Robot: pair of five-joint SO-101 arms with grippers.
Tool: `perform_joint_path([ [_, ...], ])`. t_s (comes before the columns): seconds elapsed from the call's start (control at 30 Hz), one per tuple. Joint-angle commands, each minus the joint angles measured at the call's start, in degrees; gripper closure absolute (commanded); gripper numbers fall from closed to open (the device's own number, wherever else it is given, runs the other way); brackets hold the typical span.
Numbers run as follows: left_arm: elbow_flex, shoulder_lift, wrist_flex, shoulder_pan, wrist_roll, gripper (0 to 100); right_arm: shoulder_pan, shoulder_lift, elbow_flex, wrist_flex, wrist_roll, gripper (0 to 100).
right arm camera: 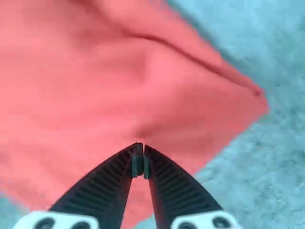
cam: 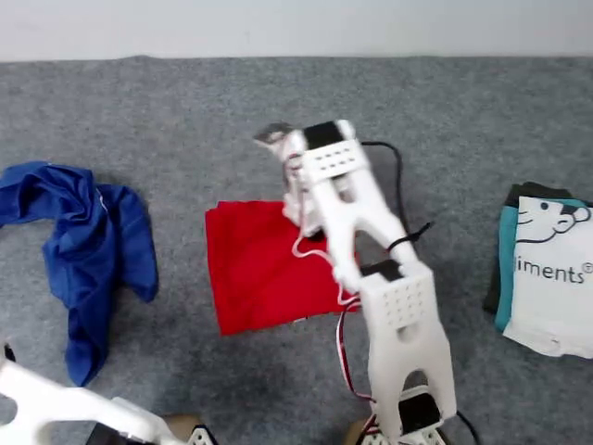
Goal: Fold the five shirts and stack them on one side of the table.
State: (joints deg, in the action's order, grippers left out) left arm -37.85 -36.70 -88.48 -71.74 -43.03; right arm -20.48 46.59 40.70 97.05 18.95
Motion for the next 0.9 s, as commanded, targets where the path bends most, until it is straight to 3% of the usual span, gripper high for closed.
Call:
perform_joint_path([
  [0.0, 0.6, -1.4, 0.7, 0.5, 0.4, 100, 3.5, 0.9, 3.3, -2.0, 0.6, 99.0],
  [0.33, 0.6, -1.4, 0.6, 0.5, 0.4, 100, -6.3, -5.7, 9.7, 1.4, 0.4, 99.0],
  [0.57, 0.6, -1.5, 0.6, 0.5, 0.4, 100, -15.9, -5.1, 11.9, -4.6, 0.5, 99.0],
  [0.87, 0.6, -1.5, 0.8, 0.5, 0.4, 100, -14.3, 4.2, 12.2, -18.6, 3.6, 99.0],
])
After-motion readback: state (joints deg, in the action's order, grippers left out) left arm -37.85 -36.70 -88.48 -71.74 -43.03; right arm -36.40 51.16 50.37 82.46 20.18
